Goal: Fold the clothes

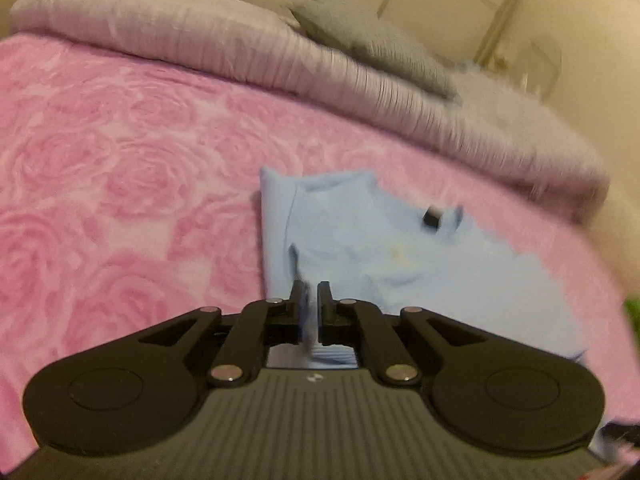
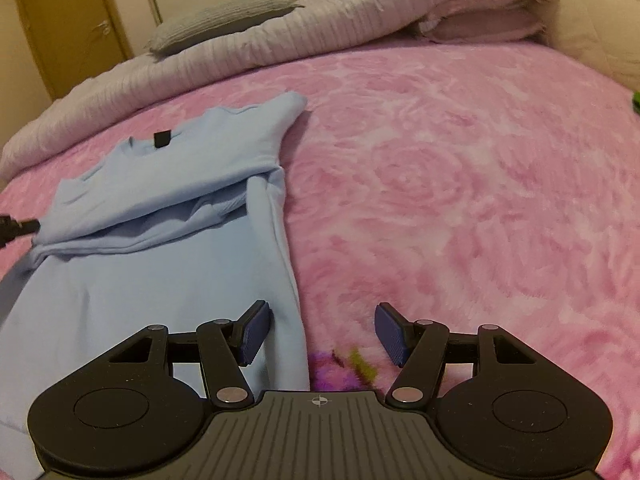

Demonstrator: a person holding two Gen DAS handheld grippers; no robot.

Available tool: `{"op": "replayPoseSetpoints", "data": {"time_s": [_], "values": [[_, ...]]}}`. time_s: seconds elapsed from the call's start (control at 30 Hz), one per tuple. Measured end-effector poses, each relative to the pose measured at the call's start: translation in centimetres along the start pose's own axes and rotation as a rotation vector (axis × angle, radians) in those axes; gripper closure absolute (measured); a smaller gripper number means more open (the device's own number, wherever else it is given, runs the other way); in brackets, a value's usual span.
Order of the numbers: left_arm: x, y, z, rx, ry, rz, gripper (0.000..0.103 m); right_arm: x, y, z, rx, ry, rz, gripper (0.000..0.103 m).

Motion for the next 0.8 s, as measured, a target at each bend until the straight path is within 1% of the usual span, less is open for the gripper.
{"op": "replayPoseSetpoints", "data": {"time_s": [0.1, 0.2, 0.23, 0.27, 0.33, 0.37, 0.4, 0.47, 0.57, 0.6, 0.63, 0.67, 0.7, 0.73, 0.8], "values": [[-2.3, -0.6, -1.1, -0.026, 0.014, -0.036, 0.099, -1.0, 0.4, 0.1, -0.058, -0.036, 0.002, 0.041], [-4.4, -1.9, -3.4, -0.037, 0.067, -0.104, 0.099, -0.9, 1.4, -0.5, -0.182, -0.006, -0.001, 0.042], [-5.1, -2.2, -4.4, -0.050, 0.091, -0.130, 0.099, -0.7, 1.7, -1.0, -0.213, 0.010, 0.000, 0.064], [-5.7, -2.4, -5.2, -0.063, 0.113, -0.158, 0.099, -0.6, 1.9, -1.4, -0.235, 0.020, 0.002, 0.095], [-7.2, -2.8, -6.8, -0.079, 0.140, -0.187, 0.099, -1.5, 2.3, -1.9, -0.235, -0.008, 0.009, 0.097], [-7.9, -2.8, -7.3, -0.082, 0.148, -0.190, 0.099, -2.5, 2.6, -1.9, -0.243, -0.040, 0.014, 0.097], [-8.4, -2.7, -7.9, -0.083, 0.158, -0.167, 0.099, -3.2, 2.7, -1.8, -0.236, -0.063, 0.018, 0.097], [-9.2, -2.0, -8.9, -0.083, 0.179, -0.084, 0.099, -3.3, 1.5, -1.5, -0.137, -0.043, 0.018, 0.097], [-11.2, -1.5, -10.3, -0.018, 0.209, 0.061, 0.099, -1.6, -1.0, -2.4, -0.010, 0.067, 0.011, 0.096], [-11.9, -1.4, -10.8, -0.011, 0.216, 0.077, 0.099, -2.2, -1.4, -2.6, 0.041, 0.067, 0.021, 0.096], [-12.8, -1.2, -11.2, -0.017, 0.225, 0.076, 0.099, -2.7, -1.4, -2.9, 0.055, 0.075, 0.015, 0.096], [-13.4, -1.2, -11.6, -0.019, 0.230, 0.073, 0.098, -3.3, -1.2, -3.1, 0.054, 0.074, 0.000, 0.089], [-14.0, -1.4, -12.0, -0.020, 0.233, 0.069, 0.097, -4.0, -0.9, -3.4, 0.052, 0.073, -0.018, 0.087], [-14.5, -1.6, -12.4, -0.020, 0.235, 0.066, 0.096, -4.6, -0.5, -3.7, 0.049, 0.072, -0.029, 0.087], [-15.4, -2.2, -13.2, -0.011, 0.244, 0.061, 0.089, -5.8, 0.3, -4.6, 0.044, 0.074, -0.015, 0.087]]}}
Point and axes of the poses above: each gripper's, at about its wrist camera, not at the fingertips, and x roughly the way its jaws point, y to its left, z to its top, the point moved 1 cm from there along x, roughly the way its jaws point, and after that the axes turned 1 degree about -z, right-handed, at the moved point
